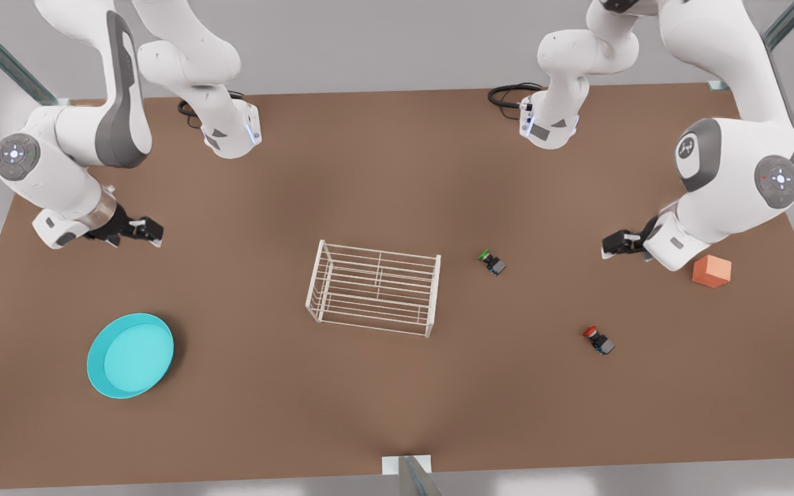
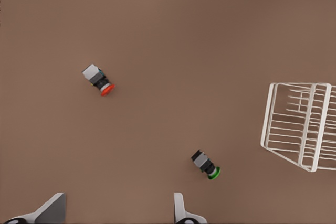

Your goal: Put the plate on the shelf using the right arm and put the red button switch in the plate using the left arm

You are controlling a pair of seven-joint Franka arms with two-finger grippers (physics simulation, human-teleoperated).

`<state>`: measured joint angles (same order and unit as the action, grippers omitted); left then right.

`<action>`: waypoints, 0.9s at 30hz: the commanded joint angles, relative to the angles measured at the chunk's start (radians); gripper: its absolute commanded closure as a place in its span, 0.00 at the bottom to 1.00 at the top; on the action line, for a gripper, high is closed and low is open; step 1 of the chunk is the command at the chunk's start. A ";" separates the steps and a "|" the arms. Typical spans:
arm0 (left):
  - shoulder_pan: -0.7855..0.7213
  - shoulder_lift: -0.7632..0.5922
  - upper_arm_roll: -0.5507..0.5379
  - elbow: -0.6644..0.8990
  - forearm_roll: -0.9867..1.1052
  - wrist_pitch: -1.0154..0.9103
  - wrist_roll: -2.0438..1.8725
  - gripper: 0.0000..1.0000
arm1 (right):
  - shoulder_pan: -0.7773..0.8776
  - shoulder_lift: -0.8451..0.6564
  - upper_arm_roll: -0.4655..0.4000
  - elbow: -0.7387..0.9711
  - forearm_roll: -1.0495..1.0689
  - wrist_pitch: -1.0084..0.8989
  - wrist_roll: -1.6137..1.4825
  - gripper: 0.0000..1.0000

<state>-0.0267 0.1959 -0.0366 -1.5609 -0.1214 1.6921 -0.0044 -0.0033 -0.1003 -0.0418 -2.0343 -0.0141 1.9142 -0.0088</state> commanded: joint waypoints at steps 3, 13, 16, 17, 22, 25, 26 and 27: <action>-0.001 0.005 0.000 0.002 0.011 0.103 0.001 0.00 | -0.004 0.082 -0.006 0.051 0.012 0.029 -0.002 0.00; 0.004 -0.015 0.003 0.001 0.014 0.006 0.063 0.00 | -0.261 0.722 -0.001 0.747 0.181 -0.277 -0.263 0.00; 0.005 -0.009 0.006 0.029 0.034 0.006 0.064 0.00 | -0.342 0.806 0.056 0.827 0.178 -0.264 -0.316 0.00; -0.010 0.014 0.000 0.024 0.037 0.003 0.054 0.00 | -0.357 0.827 0.060 0.845 0.175 -0.227 -0.327 0.00; -0.021 0.059 0.004 0.052 0.078 0.041 0.037 0.00 | -0.391 0.916 0.057 0.845 0.167 -0.078 -0.473 0.02; -0.022 0.066 0.003 0.052 0.077 0.077 0.029 0.00 | -0.425 0.942 0.068 0.881 0.166 -0.027 -0.473 0.00; -0.018 0.071 0.003 0.052 0.078 0.078 0.030 0.00 | -0.425 0.944 0.066 0.881 0.164 -0.021 -0.473 0.00; -0.016 0.073 0.003 0.052 0.078 0.080 0.029 0.00 | -0.426 0.950 0.063 0.881 0.149 0.014 -0.473 0.00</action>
<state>-0.0441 0.2674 -0.0330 -1.5101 -0.0478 1.7500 0.0296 -0.4272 0.8493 0.0222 -1.1571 0.1459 1.8402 -0.2842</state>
